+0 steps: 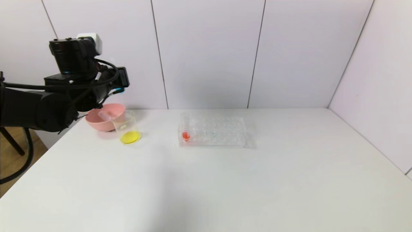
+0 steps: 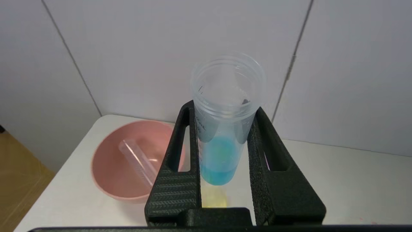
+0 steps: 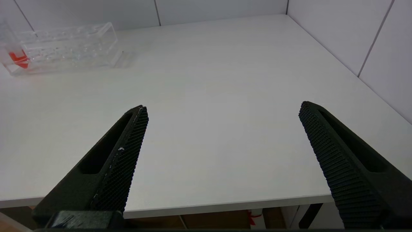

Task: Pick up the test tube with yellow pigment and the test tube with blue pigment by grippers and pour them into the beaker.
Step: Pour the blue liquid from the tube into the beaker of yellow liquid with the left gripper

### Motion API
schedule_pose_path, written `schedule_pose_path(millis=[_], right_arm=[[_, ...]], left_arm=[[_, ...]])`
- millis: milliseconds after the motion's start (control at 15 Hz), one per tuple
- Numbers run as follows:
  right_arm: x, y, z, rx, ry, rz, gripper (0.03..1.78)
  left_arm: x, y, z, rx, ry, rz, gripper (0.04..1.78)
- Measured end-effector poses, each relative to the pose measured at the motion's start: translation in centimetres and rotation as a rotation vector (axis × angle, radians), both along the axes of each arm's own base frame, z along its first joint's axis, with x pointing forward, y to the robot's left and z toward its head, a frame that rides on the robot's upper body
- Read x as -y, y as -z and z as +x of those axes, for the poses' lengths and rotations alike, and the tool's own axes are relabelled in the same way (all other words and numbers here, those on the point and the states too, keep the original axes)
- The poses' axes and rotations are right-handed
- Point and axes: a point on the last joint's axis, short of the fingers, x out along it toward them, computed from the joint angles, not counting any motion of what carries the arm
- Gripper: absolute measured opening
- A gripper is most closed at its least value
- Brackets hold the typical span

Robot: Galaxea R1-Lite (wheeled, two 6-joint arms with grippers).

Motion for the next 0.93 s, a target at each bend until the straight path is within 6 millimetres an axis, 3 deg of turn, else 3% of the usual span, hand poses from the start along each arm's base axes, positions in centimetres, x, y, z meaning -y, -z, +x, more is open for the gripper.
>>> schedule_pose_path(millis=[400,933], right_arm=[[0.0,0.0,0.0,0.000,0.000,0.000,1.71],[0.0,0.0,0.0,0.000,0.000,0.000,1.71]], left_arm=[[-6.1,1.0,-0.5,-0.041,-0.069,0.003,0.44],[-8.2,1.3,-1.3,-0.061,-0.071,0.002,0.44]])
